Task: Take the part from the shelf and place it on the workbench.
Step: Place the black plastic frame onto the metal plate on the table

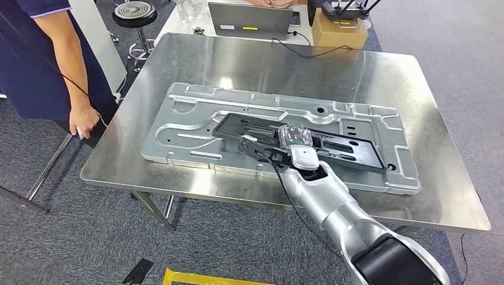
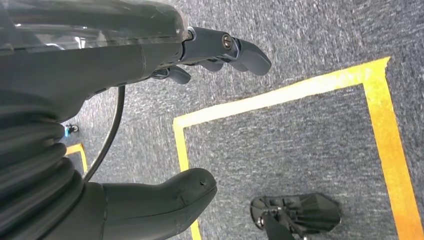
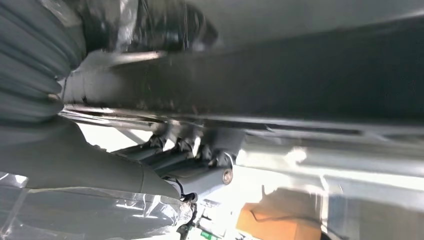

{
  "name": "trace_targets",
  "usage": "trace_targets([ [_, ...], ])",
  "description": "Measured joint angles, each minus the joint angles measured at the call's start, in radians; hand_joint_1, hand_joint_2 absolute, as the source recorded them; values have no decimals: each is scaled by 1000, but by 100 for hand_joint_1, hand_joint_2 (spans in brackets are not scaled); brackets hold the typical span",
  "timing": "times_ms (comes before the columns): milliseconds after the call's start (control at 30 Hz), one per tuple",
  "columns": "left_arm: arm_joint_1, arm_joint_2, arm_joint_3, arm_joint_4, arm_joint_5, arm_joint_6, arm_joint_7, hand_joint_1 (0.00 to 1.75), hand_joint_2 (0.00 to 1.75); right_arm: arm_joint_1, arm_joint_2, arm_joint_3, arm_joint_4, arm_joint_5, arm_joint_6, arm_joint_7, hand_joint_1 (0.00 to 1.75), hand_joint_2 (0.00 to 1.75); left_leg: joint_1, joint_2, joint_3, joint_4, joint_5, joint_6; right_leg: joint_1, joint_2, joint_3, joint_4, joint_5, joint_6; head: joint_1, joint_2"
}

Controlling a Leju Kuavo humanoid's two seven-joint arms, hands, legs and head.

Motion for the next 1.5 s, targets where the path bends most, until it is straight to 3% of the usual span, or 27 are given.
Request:
trace_targets([
  [33,0,0,0,0,1,-1,0,0,0,0,0,-1,2,0,2,-1,0,175,1,0,1,0,0,-1,-2,0,22,-45,31,-1,0,0],
  [100,-1,0,0,0,3,-3,0,0,0,-2,0,-4,4,0,4,-4,0,175,1,-1,2,0,-1,-7,-1,-1,85,-176,87,-5,0,0],
  [167,-3,0,0,0,4,-5,0,0,0,-5,2,-7,4,0,7,-6,0,175,-1,-2,0,-2,1,-19,5,0,115,-245,101,-11,0,0],
  [300,-5,0,0,0,4,-9,0,0,0,-7,6,-11,6,1,8,-7,0,175,1,-1,-1,-1,-5,-43,7,0,122,-266,108,-34,-1,0],
  [367,-6,0,0,0,4,-9,0,0,0,-7,11,-12,6,1,8,-8,0,175,1,-1,-36,80,-56,-46,7,-1,128,-276,114,-49,-2,0],
  [433,-7,1,0,0,4,-9,0,0,0,-6,14,-12,8,2,8,-8,0,175,0,-1,-93,208,-112,-46,14,-2,128,-277,114,-57,-2,0],
  [467,-7,1,0,0,4,-9,0,0,0,-4,15,-12,9,2,8,-8,0,175,-2,-1,-111,248,-121,-46,17,-1,128,-276,113,-59,-2,0],
  [500,-6,2,0,0,4,-9,0,0,0,-3,15,-12,10,2,8,-8,0,175,-3,-1,-113,252,-111,-45,20,-1,128,-274,113,-60,-2,0],
  [533,-6,2,0,0,4,-9,0,0,0,-3,15,-12,11,2,8,-8,0,175,-5,-1,-96,217,-83,-41,23,-1,128,-272,112,-60,-2,0],
  [600,-8,3,0,0,4,-9,0,0,0,-4,16,-13,12,2,8,-7,0,175,-9,-1,-35,93,-23,-31,26,1,127,-264,107,-58,-2,0],
  [667,-10,3,0,0,4,-9,0,0,0,-6,17,-13,12,2,8,-7,0,175,-15,-2,4,11,-3,-22,30,2,119,-256,105,-52,-2,0],
  [767,-11,3,0,0,4,-9,0,0,0,-7,17,-14,12,2,8,-7,0,175,-14,-1,10,-10,-2,-11,30,2,115,-255,106,-40,-2,0],
  [833,-11,2,0,0,4,-9,0,0,0,-8,16,-14,12,2,8,-7,0,175,-8,1,14,-21,5,0,29,2,101,-221,81,-29,-1,0],
  [933,-12,1,0,0,4,-9,0,0,0,-6,16,-14,14,2,8,-8,0,175,-5,3,15,-25,8,5,16,0,23,-57,0,-11,0,0],
  [967,-12,1,0,0,4,-9,0,0,0,-4,16,-14,16,2,8,-8,0,175,-4,3,15,-25,8,4,10,0,0,-13,-10,-6,0,0],
  [1000,-12,1,0,0,4,-9,0,0,0,-3,15,-14,17,2,8,-8,0,175,-3,3,16,-25,8,4,5,0,-8,0,-3,-2,0,0],
  [1033,-12,1,0,0,4,-9,0,0,0,-2,15,-14,19,2,8,-8,0,175,-2,2,17,-25,7,3,1,-1,0,-21,20,1,0,0],
  [1133,-13,0,0,0,4,-9,2,0,0,-5,15,-15,19,3,9,-9,0,175,0,1,19,-23,4,-8,-4,-4,85,-205,108,2,0,0],
  [1200,-13,0,0,0,5,-9,4,0,0,-6,16,-15,19,4,8,-12,0,175,-2,1,17,-25,5,-22,2,-3,109,-261,118,-5,-1,0],
  [1300,-13,0,0,0,8,-9,6,0,0,-8,18,-16,19,6,8,-15,0,175,0,1,17,-26,0,-40,2,-1,112,-270,121,-24,-1,0],
  [1367,-14,0,0,0,8,-10,6,0,0,-9,22,-16,19,7,8,-16,0,175,2,1,-6,33,-40,-44,0,-3,118,-279,125,-40,-1,0],
  [1433,-13,0,1,0,10,-10,7,0,0,-7,26,-17,19,13,4,-21,0,175,0,1,-63,161,-103,-43,6,-4,119,-279,124,-50,-1,0],
  [1467,-11,1,1,0,14,-9,7,0,0,-5,28,-17,19,25,-11,-35,0,175,-1,1,-91,220,-123,-43,9,-4,119,-279,124,-52,-1,0],
  [1500,-10,1,2,0,18,-9,6,0,0,-3,30,-16,16,43,-35,-54,0,175,-3,1,-106,249,-125,-43,12,-3,119,-277,123,-54,-1,0],
])
